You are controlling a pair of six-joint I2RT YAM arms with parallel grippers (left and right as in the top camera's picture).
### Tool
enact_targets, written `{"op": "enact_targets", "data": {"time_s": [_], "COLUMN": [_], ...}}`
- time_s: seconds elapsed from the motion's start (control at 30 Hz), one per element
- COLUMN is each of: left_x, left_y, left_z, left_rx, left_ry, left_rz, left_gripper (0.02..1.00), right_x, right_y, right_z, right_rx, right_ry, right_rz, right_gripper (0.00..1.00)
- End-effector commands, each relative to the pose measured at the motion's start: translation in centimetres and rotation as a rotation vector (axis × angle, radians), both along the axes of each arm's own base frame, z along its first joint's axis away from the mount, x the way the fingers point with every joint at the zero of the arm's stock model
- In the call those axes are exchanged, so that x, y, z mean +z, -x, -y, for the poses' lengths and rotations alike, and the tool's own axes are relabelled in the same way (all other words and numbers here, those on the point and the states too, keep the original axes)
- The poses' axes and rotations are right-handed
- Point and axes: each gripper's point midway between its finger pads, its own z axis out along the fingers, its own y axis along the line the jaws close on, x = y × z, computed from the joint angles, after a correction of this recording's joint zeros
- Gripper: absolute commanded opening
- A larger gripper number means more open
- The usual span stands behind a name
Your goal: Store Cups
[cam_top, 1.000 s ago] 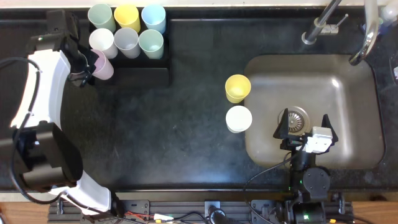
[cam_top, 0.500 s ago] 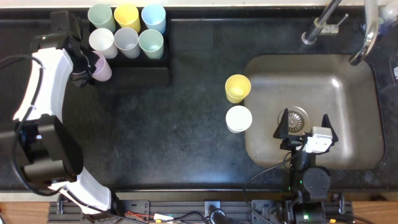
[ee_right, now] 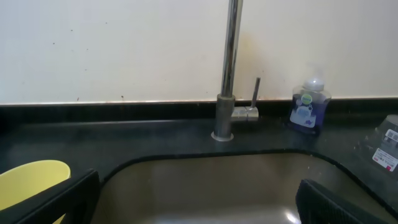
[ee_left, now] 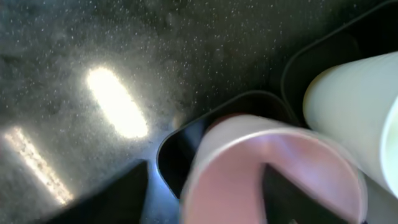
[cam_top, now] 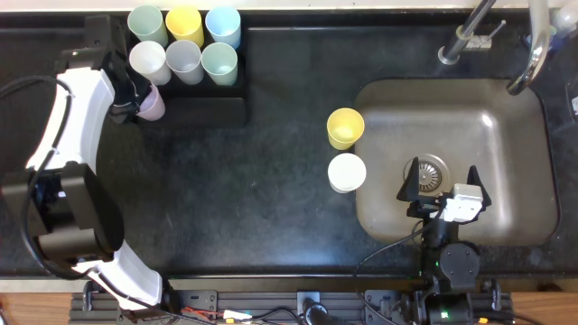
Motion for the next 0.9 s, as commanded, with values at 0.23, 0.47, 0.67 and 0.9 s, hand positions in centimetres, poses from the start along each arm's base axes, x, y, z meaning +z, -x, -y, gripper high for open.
{"op": "enact_targets", "data": {"time_s": [0.23,0.47,0.67,0.9], "left_x": [0.9,8.6,12.1,9.5], "left_y": [0.4,1.6,1.4,3.6], "left_z": [0.5,4.1,15.4,34.2], "left_rx": [-0.013,-0.143,-0.465,-0.834], "left_ry": [-0.002,0.027,0.037,0.119], "left_rz": [-0.004,0.159,0.248,0.299], "left_gripper": [1.0,1.0,1.0,1.0], "right_x": [-0.3,-0.3,-0.3,-0.3], "right_y": [0.0,0.0,0.0,0.0], "right_z": [-0.2,-0.2,-0.2,-0.2], "right_rx": [0.007,0.007,0.007,0.007], "right_ry": [0.003,0.003,0.003,0.003], "right_rz": [0.001,0.001,0.001,0.001], "right_gripper": [0.998,0.998,0.998,0.998]}}
